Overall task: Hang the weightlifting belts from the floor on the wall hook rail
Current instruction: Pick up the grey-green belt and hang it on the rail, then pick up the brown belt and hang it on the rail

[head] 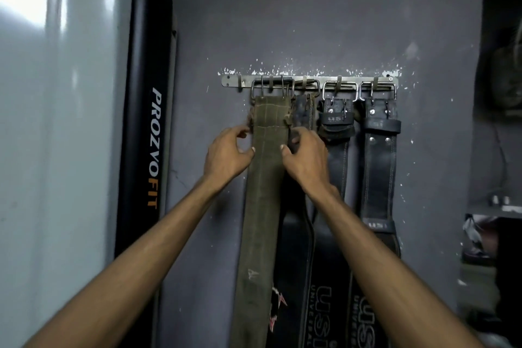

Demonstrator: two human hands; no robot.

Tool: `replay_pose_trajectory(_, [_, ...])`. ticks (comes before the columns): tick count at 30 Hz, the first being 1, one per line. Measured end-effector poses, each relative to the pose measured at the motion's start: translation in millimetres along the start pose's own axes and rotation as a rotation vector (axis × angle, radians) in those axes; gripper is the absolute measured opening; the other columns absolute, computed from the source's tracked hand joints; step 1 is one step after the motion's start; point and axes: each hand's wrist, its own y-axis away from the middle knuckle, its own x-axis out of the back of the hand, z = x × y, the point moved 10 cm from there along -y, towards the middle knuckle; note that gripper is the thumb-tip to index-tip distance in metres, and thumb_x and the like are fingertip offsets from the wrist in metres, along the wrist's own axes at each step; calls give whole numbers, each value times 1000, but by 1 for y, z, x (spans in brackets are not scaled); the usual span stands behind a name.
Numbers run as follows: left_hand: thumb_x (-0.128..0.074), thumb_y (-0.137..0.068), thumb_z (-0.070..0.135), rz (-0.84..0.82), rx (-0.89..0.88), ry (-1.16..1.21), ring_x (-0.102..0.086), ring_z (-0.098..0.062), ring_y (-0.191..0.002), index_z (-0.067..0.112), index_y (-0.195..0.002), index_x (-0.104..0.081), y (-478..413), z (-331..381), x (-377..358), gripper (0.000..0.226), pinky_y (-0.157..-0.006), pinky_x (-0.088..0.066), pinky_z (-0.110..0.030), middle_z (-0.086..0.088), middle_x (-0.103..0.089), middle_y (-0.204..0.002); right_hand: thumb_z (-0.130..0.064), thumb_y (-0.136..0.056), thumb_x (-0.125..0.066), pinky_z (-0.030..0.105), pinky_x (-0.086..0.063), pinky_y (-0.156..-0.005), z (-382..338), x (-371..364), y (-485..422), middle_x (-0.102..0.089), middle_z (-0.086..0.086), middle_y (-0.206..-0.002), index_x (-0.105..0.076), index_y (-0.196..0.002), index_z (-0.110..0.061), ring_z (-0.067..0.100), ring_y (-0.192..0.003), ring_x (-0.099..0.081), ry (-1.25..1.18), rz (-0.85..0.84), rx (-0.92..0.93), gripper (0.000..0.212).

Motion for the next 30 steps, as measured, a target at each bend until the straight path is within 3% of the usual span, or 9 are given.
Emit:
replay_pose_trajectory(2, [-70, -83, 29, -51, 21, 16, -70, -17, -83, 22, -128, -61, 29, -6, 6, 46, -87, -57, -40, 3, -67, -126, -22, -89, -71, 22, -36, -81, -1, 0, 29, -66, 6, -111, -64, -122, -11, 23, -105, -62, 0, -23, -20, 36])
replay_pose_trajectory(8, [-71, -83, 25, -176, 119, 115, -68, -6, -72, 22, -124, -63, 136, -38, 0, 41, -77, -58, -31, 10, -68, -119, -24, -90, -70, 18, -39, -80, 16, -24, 132, -65, 2, -115, -64, -125, -15, 10, -97, -59, 23, -173, -66, 36])
replay_pose_trajectory(11, [-71, -83, 20, -252, 222, 147, -65, -1, -69, 24, -120, -64, 198, -66, -19, 37, -69, -53, -20, 15, -66, -112, -22, -88, -70, 22, -46, -78, 41, -47, 193, -65, 2, -111, -65, -123, -15, 16, -93, -64, 12, -261, -106, 36])
replay_pose_trajectory(19, [-74, -82, 13, -504, 531, 64, -59, -8, -69, 16, -117, -67, 416, -160, -93, 36, -66, -44, -14, 5, -68, -107, -18, -88, -72, 38, -58, -78, 156, -120, 389, -65, 2, -104, -67, -118, -17, 20, -84, -65, -47, -516, -285, 31])
replay_pose_trajectory(24, [-61, -80, -11, -670, 859, 82, -58, 13, -59, 14, -106, -67, 611, -214, -143, 37, -61, -41, 0, 7, -64, -83, -18, -90, -70, 21, -44, -76, 240, -169, 566, -70, 4, -104, -67, -118, -16, 19, -91, -67, -84, -729, -441, 27])
replay_pose_trajectory(27, [-65, -81, 7, -766, 971, -26, -63, 6, -71, 16, -101, -69, 752, -247, -162, 22, -67, -49, -11, 10, -69, -85, -15, -87, -71, 26, -49, -78, 284, -191, 698, -72, 5, -102, -69, -114, -15, 22, -88, -69, -107, -836, -558, 27])
replay_pose_trajectory(30, [-71, -80, 15, -866, 1125, -27, -70, -10, -83, 18, -115, -67, 891, -268, -178, 36, -72, -53, -25, 5, -73, -105, -13, -85, -69, 28, -52, -78, 318, -207, 841, -72, 5, -101, -70, -110, -16, 21, -84, -69, -112, -945, -677, 25])
